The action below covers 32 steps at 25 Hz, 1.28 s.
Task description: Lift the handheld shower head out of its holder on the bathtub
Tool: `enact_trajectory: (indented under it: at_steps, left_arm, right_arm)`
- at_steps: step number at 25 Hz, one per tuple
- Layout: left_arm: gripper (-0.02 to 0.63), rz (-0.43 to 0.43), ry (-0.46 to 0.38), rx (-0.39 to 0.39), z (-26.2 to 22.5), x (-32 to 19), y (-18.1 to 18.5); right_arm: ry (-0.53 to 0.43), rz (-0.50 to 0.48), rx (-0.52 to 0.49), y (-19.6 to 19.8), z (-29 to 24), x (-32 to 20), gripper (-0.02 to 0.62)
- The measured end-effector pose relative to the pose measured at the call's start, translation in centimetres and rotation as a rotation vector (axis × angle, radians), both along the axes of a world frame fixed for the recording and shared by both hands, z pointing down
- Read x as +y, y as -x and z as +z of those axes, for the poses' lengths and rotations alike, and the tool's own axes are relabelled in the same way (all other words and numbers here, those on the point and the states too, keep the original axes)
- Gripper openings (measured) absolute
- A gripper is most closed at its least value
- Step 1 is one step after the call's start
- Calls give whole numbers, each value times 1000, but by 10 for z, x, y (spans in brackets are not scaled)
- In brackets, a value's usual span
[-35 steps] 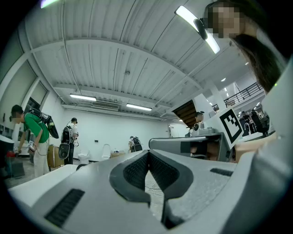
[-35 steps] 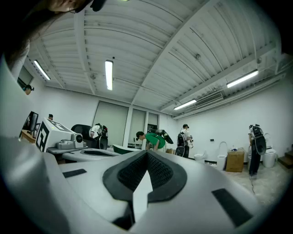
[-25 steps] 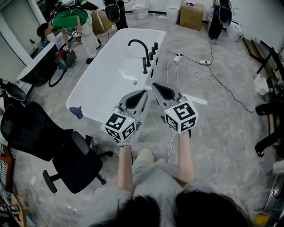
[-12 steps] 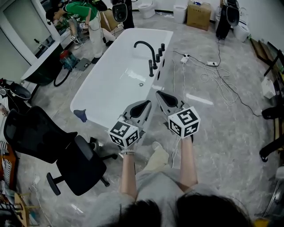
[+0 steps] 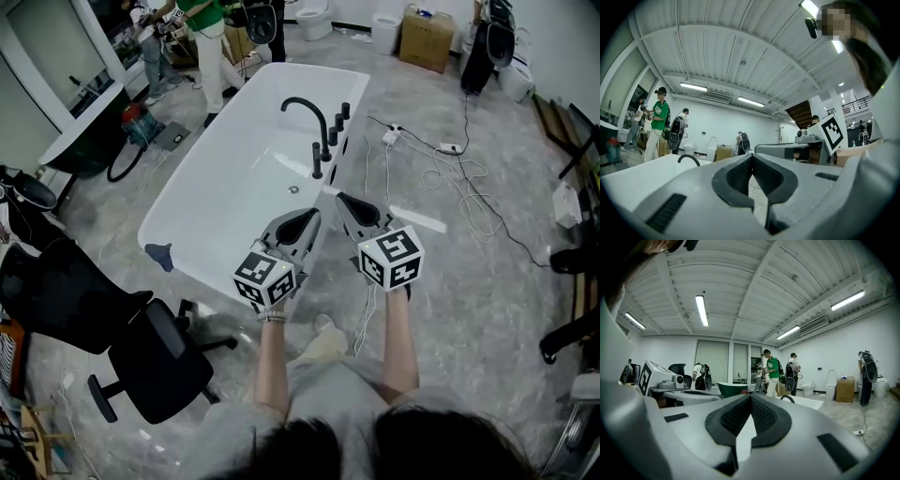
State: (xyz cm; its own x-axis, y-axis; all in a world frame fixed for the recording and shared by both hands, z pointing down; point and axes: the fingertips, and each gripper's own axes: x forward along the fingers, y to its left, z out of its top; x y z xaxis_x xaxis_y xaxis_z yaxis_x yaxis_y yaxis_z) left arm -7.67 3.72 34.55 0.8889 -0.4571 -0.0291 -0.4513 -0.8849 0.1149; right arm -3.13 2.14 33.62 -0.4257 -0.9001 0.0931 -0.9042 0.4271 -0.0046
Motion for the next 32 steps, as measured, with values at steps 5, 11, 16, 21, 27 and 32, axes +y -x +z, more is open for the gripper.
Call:
enact_trajectory:
  at_steps: [5,11,16,21,27,32]
  left_arm:
    - [5,-7,12,-9,1,-37,-12]
    - [5,-16,59,-19,20,-73,-23]
    - [5,-16,74,-23,29,-110,-34]
    - [5,0,113,-44,45,-135,-47]
    - [5,-21,152,-36,69,-154,-53]
    - [5,-51,177,-29,81,-170,-53]
  right_arm:
    - [17,-2,-14,-13,3,-37,0]
    - [81,-30,17,-17,22,-74,0]
    - [102,-45,16,-27,33,-105,0]
    - [134,-34,31,-39,48,-127,2]
    - [126,15,-101,-59,67,-148,0]
    - [140,-11,-112,-59,76,-167,0]
